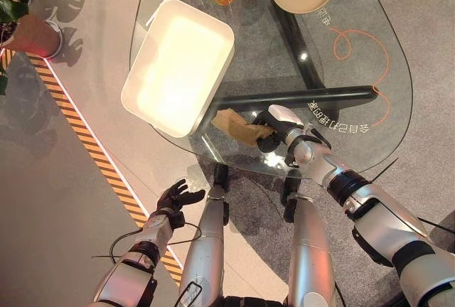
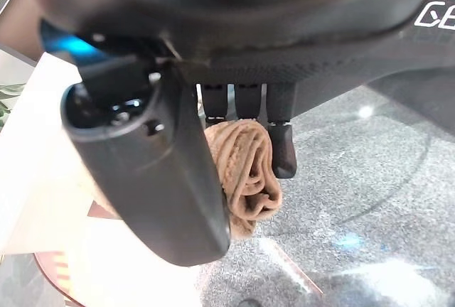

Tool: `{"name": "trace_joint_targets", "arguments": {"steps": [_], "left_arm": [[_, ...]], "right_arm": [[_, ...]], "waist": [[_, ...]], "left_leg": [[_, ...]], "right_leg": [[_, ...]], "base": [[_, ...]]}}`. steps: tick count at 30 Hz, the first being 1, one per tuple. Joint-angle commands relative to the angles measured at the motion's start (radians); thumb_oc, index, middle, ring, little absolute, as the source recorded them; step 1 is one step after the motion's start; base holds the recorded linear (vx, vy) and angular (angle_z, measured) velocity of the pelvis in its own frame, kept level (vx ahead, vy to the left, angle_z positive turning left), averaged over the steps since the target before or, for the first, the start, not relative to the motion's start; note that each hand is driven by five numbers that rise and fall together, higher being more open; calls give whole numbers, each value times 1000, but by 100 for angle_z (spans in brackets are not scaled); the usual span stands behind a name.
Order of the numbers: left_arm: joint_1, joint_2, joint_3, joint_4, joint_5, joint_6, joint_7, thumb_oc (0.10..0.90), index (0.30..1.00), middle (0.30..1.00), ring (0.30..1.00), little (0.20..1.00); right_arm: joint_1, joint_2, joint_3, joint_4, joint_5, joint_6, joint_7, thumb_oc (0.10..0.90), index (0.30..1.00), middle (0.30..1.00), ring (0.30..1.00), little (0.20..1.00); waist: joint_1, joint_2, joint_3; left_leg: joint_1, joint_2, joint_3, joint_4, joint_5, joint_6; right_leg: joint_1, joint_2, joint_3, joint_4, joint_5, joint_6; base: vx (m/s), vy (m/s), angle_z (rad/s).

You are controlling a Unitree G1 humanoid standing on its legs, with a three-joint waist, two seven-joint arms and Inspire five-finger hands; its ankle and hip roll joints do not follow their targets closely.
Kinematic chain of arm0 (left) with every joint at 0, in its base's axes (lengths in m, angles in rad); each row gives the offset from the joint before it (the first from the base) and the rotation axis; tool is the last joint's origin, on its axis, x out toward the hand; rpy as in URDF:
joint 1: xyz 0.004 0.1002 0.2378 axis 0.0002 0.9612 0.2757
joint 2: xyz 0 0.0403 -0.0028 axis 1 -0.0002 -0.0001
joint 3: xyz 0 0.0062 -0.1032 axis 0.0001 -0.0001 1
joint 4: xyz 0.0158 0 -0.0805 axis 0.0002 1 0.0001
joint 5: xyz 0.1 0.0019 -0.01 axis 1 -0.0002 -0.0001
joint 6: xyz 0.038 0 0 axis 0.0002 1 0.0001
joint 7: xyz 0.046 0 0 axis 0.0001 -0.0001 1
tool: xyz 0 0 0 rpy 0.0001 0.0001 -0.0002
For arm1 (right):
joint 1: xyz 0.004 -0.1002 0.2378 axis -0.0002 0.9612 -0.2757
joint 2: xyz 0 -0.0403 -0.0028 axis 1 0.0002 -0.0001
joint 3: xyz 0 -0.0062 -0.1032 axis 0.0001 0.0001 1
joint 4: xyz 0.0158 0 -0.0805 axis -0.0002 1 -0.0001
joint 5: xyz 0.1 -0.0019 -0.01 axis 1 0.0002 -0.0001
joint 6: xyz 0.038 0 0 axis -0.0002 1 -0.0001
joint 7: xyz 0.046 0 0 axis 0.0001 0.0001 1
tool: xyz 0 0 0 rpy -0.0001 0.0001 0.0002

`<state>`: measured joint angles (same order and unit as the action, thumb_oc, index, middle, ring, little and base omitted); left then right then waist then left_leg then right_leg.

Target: Wipe the table with a cloth and put it in the basket.

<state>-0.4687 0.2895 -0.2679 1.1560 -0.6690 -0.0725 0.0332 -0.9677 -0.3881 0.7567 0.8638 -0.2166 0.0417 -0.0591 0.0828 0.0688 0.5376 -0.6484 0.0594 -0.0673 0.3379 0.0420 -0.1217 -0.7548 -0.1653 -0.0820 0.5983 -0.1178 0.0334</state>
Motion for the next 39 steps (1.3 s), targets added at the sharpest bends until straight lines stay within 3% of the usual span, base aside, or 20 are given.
{"name": "trace_joint_targets", "arguments": {"steps": [1, 8, 20, 39], "left_arm": [[21, 12, -9, 4, 22, -11, 17, 800, 900, 900, 900, 900], [16, 16, -11, -1, 18, -5, 17, 800, 900, 900, 900, 900], [27, 6, -18, 3, 3, -24, 28, 800, 900, 900, 900, 900], [43, 31, -7, 14, -21, -31, -1, 800, 900, 900, 900, 900]], "right_arm": [[-39, 9, -2, -118, -21, -102, 17, 100, 300, 300, 300, 200], [-38, -4, -2, -130, 1, -101, 11, 100, 300, 300, 300, 200], [-85, -60, -165, -16, 129, -8, -373, 100, 300, 300, 300, 200], [-76, -181, -333, 165, 242, 46, -617, 100, 300, 300, 300, 200]], "waist": [[-1, 13, -18], [-1, 6, -18], [-4, 19, -18], [-15, 17, -18]], "left_leg": [[-42, -91, 78, 97, -51, 110], [-46, -89, 75, 103, -52, 111], [-52, -80, 79, 102, -54, 116], [-54, -75, 78, 118, -76, 127]], "right_leg": [[38, 37, -73, -121, 71, -40], [36, 39, -75, -118, 71, -42], [24, 45, -69, -102, 68, -39], [24, 50, -63, -93, 59, -38]], "base": [[0, 0, 0], [0, 0, 0], [0, 0, 0], [0, 0, 0]]}}
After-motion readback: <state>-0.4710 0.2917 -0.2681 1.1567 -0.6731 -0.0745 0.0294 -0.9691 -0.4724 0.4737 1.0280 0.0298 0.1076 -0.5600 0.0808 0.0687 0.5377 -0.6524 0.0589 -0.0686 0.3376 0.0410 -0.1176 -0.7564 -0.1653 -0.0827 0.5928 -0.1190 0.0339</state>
